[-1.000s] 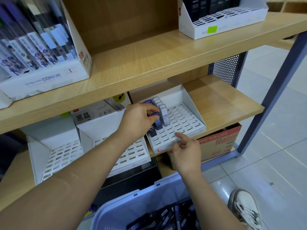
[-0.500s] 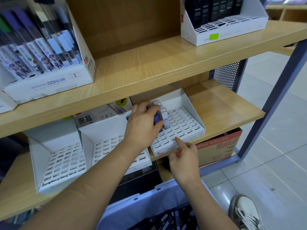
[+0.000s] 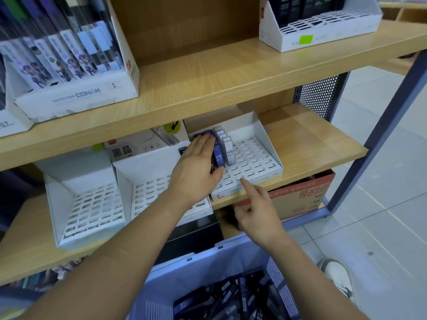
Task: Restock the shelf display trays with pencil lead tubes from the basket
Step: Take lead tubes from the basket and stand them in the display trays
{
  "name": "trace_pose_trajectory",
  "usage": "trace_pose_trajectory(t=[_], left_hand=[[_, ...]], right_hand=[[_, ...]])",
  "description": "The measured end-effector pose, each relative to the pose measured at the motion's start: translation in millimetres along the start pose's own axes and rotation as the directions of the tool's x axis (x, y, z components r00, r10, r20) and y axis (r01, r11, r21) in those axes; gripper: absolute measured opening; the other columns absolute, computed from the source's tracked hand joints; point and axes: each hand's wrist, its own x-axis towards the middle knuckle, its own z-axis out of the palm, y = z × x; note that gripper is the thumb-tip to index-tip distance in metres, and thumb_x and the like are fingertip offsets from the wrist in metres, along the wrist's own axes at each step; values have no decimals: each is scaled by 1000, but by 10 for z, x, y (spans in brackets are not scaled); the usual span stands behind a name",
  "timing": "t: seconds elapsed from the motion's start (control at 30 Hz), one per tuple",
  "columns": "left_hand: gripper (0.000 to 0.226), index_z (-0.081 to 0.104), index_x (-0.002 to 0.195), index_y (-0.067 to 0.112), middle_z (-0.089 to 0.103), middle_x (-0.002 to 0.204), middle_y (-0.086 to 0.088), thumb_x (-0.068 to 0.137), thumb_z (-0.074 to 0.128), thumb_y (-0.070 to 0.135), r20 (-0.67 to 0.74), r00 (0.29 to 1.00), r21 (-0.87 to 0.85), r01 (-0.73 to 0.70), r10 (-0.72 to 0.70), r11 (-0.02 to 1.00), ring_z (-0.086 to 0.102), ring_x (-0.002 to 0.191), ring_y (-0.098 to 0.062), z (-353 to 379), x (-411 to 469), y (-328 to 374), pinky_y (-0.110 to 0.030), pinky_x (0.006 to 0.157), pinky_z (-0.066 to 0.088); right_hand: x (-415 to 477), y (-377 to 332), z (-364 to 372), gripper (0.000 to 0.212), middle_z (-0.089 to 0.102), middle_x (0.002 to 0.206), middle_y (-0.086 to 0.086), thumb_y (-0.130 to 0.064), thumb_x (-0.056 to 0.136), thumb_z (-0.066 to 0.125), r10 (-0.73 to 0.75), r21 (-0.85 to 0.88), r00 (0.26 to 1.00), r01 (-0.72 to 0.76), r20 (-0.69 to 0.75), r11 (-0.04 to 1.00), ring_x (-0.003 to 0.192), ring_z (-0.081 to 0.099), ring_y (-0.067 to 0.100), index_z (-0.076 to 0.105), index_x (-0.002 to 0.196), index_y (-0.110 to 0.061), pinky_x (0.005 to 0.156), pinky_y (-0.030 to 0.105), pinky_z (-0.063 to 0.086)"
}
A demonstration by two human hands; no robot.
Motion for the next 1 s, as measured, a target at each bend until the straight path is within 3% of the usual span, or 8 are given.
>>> trace_pose_trajectory(t=[0.1,0.17,0.33,0.47,0.67,0.73,0.83,1.0], left_hand=[[39,54,130,17,53,132,0,91,54,19,-210,978,-168,-48,12,985,45,120,-14,-21,-463,132,-22,101,33],[28,66,109,18,62,110,3,87,48,17,-179,984,-270,-70,22,960,56,99,-12,51,-806,223,-24,87,45],[32,69,89,18,68,91,1,87,38,22,242,970,-280,78,-8,957,62,83,-21,671,-1643,208,-37,75,51],[17,63,100,14,64,110,-7,88,50,13,611,764,-132,357,-208,925,59,104,-26,1287,-2382,-77,-35,87,48],[58,37,138,16,41,136,-7,84,60,16,794,540,68,379,-280,923,40,122,-27,1905,-3021,-375,-41,97,45],[71,26,145,17,28,144,-8,83,60,13,800,519,95,385,-301,918,33,129,-29,2014,-3094,-374,-42,98,44],[81,17,149,20,16,150,-7,82,63,21,743,580,127,369,-335,921,21,136,-28,2106,-3094,-300,-42,103,37],[86,8,151,16,11,155,-4,87,58,42,715,616,83,394,-330,915,16,139,-27,2318,-2998,-193,-43,110,28]], right_hand=[[-74,54,-106,48,63,116,-3,-5,91,55,36,93,999,-33,-29,995,90,63,14,52,135,-25,81,29,52],[-129,117,-148,34,69,98,-3,-2,89,56,52,113,998,-54,23,992,90,66,15,63,116,-21,82,30,52],[-419,423,28,20,72,94,9,-8,91,57,120,-189,918,-50,377,981,91,68,27,69,106,-15,75,25,48],[-833,935,479,32,67,119,11,-11,90,55,245,-441,770,52,589,896,113,60,30,64,121,-10,87,29,43],[-1148,1691,1009,61,39,147,20,-18,89,60,494,-606,673,-83,551,791,132,42,36,34,143,-10,104,35,39],[-1147,1865,1133,71,24,154,21,-23,88,63,557,-653,678,-147,480,743,134,39,40,24,146,-9,104,38,39],[-1129,2009,1286,95,4,162,14,-35,87,67,657,-672,659,-301,367,677,134,40,41,4,155,-12,108,39,37],[-1065,2147,1499,94,49,140,19,-53,69,68,725,-502,655,-563,213,657,125,49,41,29,143,-9,103,50,43]])
